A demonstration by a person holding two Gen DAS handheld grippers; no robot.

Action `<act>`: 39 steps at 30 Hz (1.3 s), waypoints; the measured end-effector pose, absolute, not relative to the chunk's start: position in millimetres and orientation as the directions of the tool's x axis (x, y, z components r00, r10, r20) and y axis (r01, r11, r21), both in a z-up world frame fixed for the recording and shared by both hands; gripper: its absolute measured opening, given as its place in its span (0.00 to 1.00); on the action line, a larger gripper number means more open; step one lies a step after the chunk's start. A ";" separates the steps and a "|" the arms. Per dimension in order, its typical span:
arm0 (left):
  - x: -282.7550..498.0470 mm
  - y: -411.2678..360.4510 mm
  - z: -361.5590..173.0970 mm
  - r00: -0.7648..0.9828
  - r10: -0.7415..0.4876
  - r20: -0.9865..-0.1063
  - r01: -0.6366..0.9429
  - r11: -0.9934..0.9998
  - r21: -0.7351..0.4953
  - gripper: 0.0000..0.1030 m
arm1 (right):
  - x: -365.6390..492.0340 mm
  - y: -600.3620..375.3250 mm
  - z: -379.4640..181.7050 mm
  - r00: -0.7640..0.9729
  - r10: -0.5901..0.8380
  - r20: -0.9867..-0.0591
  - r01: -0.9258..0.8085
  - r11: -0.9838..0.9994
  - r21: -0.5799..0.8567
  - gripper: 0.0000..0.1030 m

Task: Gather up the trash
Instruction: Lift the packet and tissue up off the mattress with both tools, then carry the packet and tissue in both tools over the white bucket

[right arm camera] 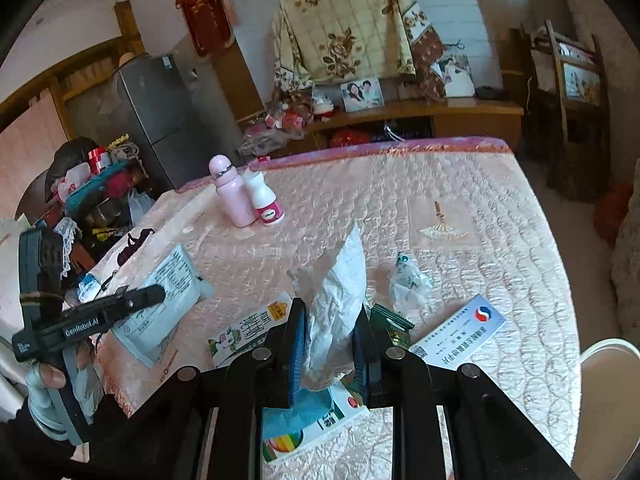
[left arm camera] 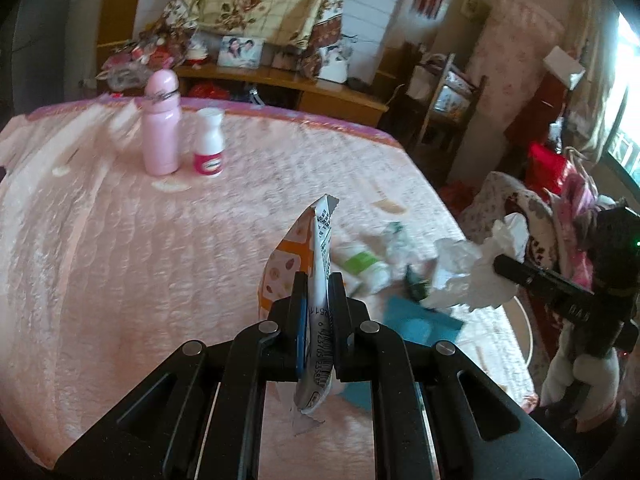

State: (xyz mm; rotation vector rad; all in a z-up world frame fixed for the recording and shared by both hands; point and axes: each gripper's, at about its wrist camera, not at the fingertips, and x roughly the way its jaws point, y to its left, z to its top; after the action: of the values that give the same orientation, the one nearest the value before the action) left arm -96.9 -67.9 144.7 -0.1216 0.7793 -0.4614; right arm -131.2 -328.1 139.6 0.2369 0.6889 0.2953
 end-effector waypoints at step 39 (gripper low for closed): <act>-167.1 -368.4 166.2 0.405 -0.656 -0.637 0.710 0.664 -0.232 0.07 | -257.0 -538.4 126.3 0.773 0.017 -0.635 0.186 0.950 0.253 0.20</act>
State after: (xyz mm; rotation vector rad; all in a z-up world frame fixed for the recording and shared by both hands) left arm -167.1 -368.4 166.2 0.0798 0.7667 -0.8632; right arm -257.0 -538.4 126.3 0.3119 0.6844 -0.0931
